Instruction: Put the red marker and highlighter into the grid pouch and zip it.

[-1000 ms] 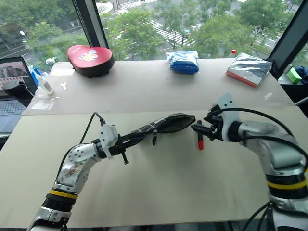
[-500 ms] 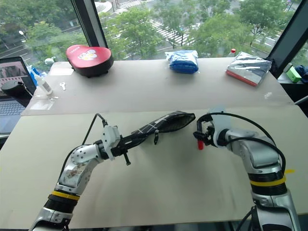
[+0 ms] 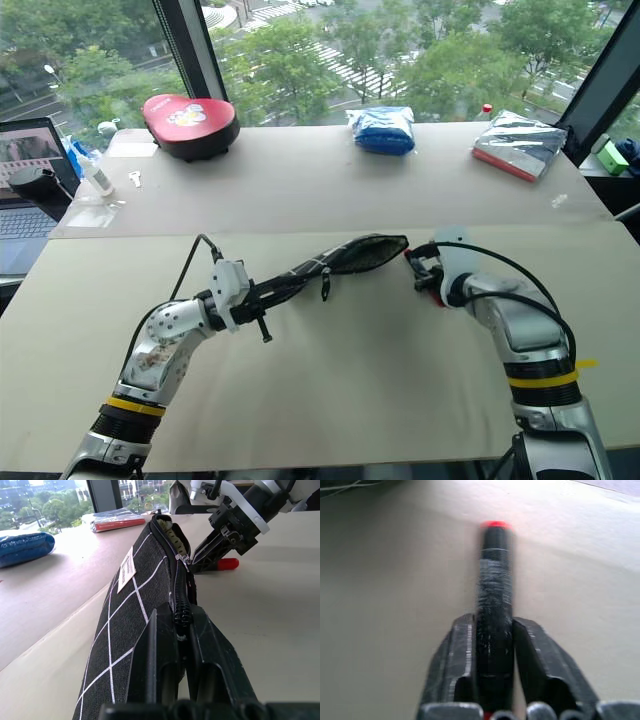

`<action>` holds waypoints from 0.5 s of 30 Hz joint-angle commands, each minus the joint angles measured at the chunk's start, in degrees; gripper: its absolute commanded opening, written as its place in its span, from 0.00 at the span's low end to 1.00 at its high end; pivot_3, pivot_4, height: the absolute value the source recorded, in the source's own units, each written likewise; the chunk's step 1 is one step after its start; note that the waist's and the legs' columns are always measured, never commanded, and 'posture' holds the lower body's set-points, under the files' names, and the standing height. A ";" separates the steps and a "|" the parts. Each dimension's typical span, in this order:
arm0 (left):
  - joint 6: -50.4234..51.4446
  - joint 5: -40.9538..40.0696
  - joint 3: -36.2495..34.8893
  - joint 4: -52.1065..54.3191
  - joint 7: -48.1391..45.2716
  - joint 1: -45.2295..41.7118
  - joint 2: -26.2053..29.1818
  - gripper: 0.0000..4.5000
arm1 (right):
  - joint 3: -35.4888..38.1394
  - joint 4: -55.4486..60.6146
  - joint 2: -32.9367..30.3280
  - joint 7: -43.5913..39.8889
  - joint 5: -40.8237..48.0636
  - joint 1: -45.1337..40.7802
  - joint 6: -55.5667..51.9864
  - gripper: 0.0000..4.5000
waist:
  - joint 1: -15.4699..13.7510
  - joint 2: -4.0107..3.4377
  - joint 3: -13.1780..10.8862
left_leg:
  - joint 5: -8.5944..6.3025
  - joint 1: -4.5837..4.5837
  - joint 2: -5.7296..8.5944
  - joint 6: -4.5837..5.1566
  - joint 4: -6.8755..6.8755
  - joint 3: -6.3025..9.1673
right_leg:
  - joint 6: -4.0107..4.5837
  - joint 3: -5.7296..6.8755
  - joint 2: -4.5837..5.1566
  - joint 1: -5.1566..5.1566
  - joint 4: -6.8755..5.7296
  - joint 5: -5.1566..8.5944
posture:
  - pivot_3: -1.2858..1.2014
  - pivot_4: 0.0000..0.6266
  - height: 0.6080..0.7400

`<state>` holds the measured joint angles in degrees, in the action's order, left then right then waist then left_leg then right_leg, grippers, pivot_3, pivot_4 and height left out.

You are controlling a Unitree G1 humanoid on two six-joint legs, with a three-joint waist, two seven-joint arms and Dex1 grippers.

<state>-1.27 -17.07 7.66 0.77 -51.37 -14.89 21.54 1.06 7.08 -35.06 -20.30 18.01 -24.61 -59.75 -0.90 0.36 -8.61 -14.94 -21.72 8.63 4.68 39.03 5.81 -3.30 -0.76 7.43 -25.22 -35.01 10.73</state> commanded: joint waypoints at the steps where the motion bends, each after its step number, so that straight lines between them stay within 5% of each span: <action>1: -0.22 -0.83 -0.69 2.24 -0.08 -0.36 -0.01 0.00 | 2.42 -1.26 -0.21 1.53 -1.90 0.58 0.98 0.11 | 0.02 0.00 0.00 | 0.00 0.00 0.00 0.00 0.00 0.00 | 0.00 0.00 0.00 0.01 0.00 0.00 | 0.52 0.24 1.00; 9: -0.18 -0.92 -0.40 1.82 -0.89 -0.90 -0.06 0.00 | 7.55 -5.68 -3.54 0.71 -4.70 -5.28 14.74 0.11 | 0.21 -0.01 -0.01 | 0.01 -0.06 0.04 -0.02 0.00 -0.02 | 0.00 -0.03 0.00 -0.09 0.00 0.00 | 0.52 0.24 1.00; 15: -0.28 -0.90 -0.38 1.19 -1.67 -1.38 -0.10 0.00 | 3.71 6.25 -15.25 -19.68 -5.77 0.95 39.30 0.11 | 0.26 -0.01 -0.01 | 0.01 -0.12 -0.03 -0.04 -0.11 -0.03 | -0.01 0.00 -0.04 -0.24 -0.01 0.00 | 0.52 0.24 1.00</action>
<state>-0.99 -17.25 7.75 0.66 -52.71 -15.55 21.52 5.38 8.37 -49.13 -33.88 11.88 -25.24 -27.10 -0.64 0.34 -8.61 -14.93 -21.81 8.52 4.63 38.93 5.78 -3.32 -0.72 7.32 -25.40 -34.99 10.74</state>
